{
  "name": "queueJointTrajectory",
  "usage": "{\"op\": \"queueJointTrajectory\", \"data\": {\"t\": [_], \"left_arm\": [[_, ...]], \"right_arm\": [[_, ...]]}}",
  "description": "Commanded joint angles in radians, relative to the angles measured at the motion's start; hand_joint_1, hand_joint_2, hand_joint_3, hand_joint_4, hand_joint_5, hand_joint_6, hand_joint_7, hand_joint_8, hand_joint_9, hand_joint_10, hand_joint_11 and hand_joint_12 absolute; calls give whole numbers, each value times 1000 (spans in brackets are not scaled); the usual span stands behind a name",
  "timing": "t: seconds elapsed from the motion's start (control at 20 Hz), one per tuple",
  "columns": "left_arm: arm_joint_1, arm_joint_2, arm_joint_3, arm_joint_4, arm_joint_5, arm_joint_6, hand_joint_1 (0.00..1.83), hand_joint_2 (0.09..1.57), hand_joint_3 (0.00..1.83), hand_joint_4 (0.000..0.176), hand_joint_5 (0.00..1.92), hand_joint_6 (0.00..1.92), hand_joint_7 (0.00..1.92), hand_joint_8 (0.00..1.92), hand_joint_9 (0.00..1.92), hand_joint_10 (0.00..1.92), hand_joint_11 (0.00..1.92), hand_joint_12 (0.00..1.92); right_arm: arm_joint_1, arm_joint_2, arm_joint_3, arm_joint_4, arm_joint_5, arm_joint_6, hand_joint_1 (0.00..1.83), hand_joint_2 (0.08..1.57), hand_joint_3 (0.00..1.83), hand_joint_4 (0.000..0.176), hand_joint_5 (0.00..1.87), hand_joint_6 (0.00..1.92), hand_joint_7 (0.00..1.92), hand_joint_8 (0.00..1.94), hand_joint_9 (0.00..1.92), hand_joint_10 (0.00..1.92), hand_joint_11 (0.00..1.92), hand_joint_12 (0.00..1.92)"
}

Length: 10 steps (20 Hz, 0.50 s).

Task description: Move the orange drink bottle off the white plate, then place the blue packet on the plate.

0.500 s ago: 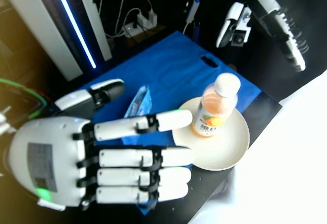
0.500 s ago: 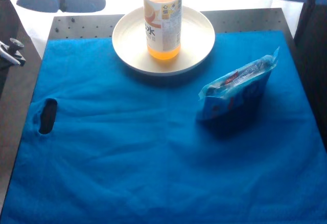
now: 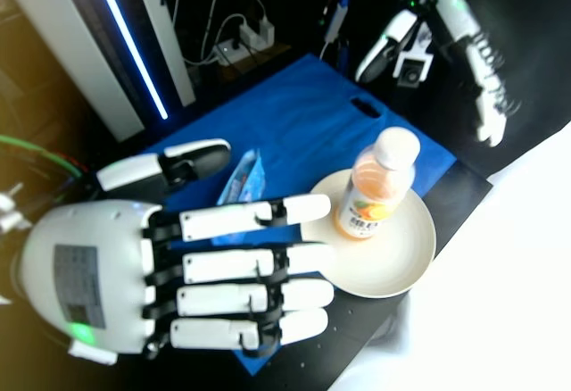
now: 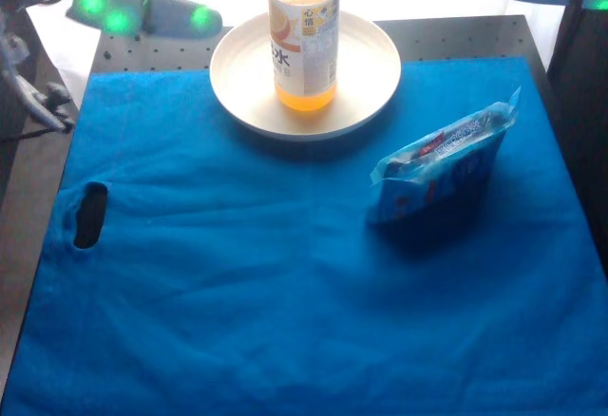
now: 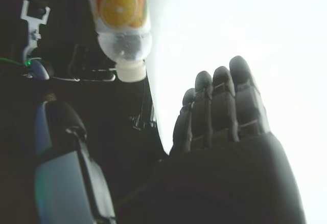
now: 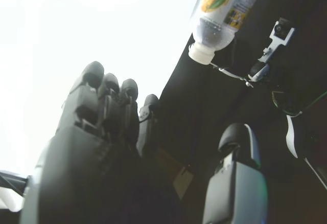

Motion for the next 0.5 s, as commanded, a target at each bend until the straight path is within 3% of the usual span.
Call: {"op": "queueJointTrajectory", "data": {"t": [0.0,0.05,0.15,0.2,0.3,0.35,0.4,0.45], "left_arm": [[-24,-12,12,-9,-82,-29,507,750,0,63,7,0,138,0,96,0,0,292],[-33,-21,21,14,-63,-37,529,748,0,59,1,0,102,3,63,3,0,197],[-42,-46,48,57,-40,-71,497,708,0,53,0,0,75,0,69,7,19,182],[-45,-63,67,73,-35,-95,461,680,0,81,0,0,75,0,66,5,34,185],[-56,-92,93,108,-20,-123,450,632,0,104,0,0,71,0,59,0,29,160],[-63,-104,100,129,-8,-128,532,606,0,115,0,0,67,0,38,0,6,147],[-65,-110,101,138,0,-128,587,565,0,128,0,0,56,0,20,0,0,108],[-69,-124,107,151,7,-128,613,556,0,118,0,0,71,4,32,4,0,76]], "right_arm": [[12,0,3,55,103,10,683,848,0,93,348,2,270,3,152,1,0,524],[12,0,2,55,103,10,689,840,0,92,347,2,274,5,153,2,0,537],[12,-3,3,54,103,10,703,838,0,83,324,1,257,1,146,0,0,568],[12,-4,4,54,103,10,703,828,0,91,321,0,263,2,150,2,0,605],[12,-7,6,51,103,10,712,826,0,85,310,0,258,1,143,2,0,594],[12,-10,7,48,103,10,744,845,3,76,307,0,238,1,126,1,0,545],[12,-14,9,45,103,10,748,851,2,91,308,0,226,1,114,2,0,505],[12,-21,13,37,103,10,724,832,0,95,312,2,231,4,122,7,0,500]]}}
